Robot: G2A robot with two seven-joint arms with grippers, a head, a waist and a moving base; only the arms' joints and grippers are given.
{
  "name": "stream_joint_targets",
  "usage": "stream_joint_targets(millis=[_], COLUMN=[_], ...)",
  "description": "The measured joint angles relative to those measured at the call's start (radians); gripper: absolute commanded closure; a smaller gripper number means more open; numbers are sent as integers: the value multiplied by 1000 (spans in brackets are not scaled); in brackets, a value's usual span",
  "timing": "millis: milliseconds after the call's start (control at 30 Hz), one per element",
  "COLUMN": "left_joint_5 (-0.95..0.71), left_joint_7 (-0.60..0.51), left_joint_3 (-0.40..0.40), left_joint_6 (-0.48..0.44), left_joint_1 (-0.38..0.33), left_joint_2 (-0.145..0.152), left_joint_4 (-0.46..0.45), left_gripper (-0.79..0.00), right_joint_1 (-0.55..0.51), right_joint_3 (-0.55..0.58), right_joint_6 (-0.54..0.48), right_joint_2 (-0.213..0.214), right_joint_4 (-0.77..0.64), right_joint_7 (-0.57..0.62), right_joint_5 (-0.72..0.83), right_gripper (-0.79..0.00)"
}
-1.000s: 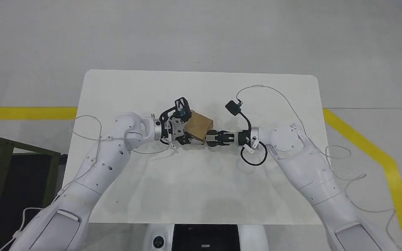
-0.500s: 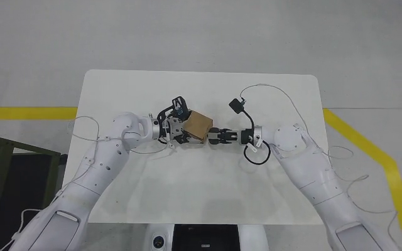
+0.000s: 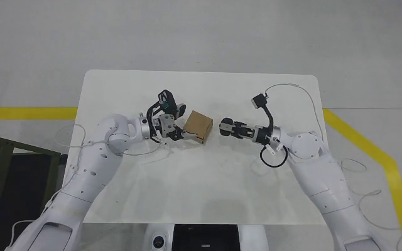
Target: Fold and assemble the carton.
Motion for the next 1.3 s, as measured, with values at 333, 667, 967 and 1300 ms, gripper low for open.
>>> stream_joint_targets(millis=[333, 667, 967, 1300], left_joint_5=[-94, -72, -44, 4], left_joint_7=[-13, -18, -19, 19], left_joint_3=[-175, -311, -388, -455], left_joint_6=[165, 257, 312, 367], left_joint_1=[74, 91, 82, 96], left_joint_2=[34, 57, 71, 82], left_joint_4=[-101, -137, -150, -189], left_gripper=[-785, -785, -785, -785], right_joint_1=[-45, -61, -66, -79], right_joint_3=[125, 314, 446, 507], right_joint_6=[-205, -377, -349, -316], right_joint_2=[16, 31, 47, 63], right_joint_4=[29, 66, 49, 47], right_joint_7=[-132, -507, -773, -911], right_joint_5=[63, -290, -750, -1025], right_gripper=[-785, -785, -785, -785])
